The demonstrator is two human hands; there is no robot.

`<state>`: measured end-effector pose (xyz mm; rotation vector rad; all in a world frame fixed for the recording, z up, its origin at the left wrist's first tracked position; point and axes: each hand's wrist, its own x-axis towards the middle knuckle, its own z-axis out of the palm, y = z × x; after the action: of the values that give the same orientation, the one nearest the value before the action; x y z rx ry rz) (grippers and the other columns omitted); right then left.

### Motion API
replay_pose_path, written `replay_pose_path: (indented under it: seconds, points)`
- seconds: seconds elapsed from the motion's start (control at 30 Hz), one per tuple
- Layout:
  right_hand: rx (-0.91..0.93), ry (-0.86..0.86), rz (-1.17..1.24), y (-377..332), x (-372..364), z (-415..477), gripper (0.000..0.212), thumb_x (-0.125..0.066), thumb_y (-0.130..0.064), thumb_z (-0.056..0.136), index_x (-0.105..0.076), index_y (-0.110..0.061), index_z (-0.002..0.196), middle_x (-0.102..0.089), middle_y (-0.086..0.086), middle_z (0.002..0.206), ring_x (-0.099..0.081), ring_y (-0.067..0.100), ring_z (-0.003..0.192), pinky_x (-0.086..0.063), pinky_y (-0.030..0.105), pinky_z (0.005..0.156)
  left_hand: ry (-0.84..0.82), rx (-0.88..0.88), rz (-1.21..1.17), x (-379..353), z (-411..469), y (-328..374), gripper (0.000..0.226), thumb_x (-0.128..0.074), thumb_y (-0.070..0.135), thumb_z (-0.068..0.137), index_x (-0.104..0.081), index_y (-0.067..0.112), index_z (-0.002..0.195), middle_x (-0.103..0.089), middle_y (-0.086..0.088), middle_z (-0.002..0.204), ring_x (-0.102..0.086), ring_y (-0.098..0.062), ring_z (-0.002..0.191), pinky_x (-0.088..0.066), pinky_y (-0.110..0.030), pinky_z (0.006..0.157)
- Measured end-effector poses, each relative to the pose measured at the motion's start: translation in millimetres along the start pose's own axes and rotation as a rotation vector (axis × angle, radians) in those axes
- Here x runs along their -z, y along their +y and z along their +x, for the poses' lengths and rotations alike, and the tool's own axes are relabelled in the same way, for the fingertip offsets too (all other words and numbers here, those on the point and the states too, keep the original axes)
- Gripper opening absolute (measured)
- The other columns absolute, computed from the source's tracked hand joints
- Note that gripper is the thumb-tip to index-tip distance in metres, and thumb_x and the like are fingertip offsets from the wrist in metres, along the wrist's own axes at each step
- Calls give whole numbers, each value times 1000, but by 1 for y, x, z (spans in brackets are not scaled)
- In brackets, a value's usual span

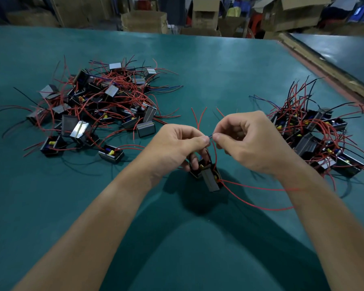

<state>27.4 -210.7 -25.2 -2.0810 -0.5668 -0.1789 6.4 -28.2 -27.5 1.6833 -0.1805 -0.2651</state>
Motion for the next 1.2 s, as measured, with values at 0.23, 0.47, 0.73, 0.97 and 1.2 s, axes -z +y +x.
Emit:
replay_pose_path:
  seconds: [0.23, 0.47, 0.73, 0.97, 1.2]
  points:
    - [-91, -75, 48, -2, 0, 0, 15, -60, -22, 80, -65, -16, 67, -69, 5, 63, -51, 17, 51, -46, 42, 50, 70, -90, -4, 0, -2, 1, 7, -66, 1, 88, -65, 7, 86, -74, -4, 74, -53, -11, 43, -41, -18, 42]
    - [33, -72, 20, -5, 3, -3, 15, -72, -5, 84, -71, -17, 76, -73, -4, 68, -62, 9, 58, -49, 22, 57, 61, -24, -34, 3, 0, 0, 13, -65, 5, 89, -67, 13, 79, -73, 0, 69, -53, -8, 41, -39, -15, 41]
    - [96, -34, -81, -6, 6, -5, 18, -75, -13, 81, -73, -28, 72, -60, -18, 55, -48, 3, 46, -34, 10, 49, -16, 80, -136, 7, -1, 3, 11, -65, 11, 88, -72, 14, 79, -73, -1, 73, -53, -8, 41, -38, -15, 40]
    - [31, -114, -126, -6, 8, -5, 12, -71, -14, 86, -72, -20, 76, -70, -2, 66, -63, 20, 61, -51, 34, 56, 26, -1, 5, 3, -3, 4, 5, -65, 5, 89, -69, 3, 87, -74, -3, 73, -54, -10, 41, -38, -17, 40]
    - [-217, -262, 107, -12, 9, -3, 30, -64, 1, 88, -66, -16, 64, -59, -3, 53, -50, 10, 48, -42, 24, 46, 66, -294, 246, -3, -7, 1, 8, -73, -2, 82, -73, 5, 78, -73, -7, 66, -60, -12, 48, -49, -22, 46]
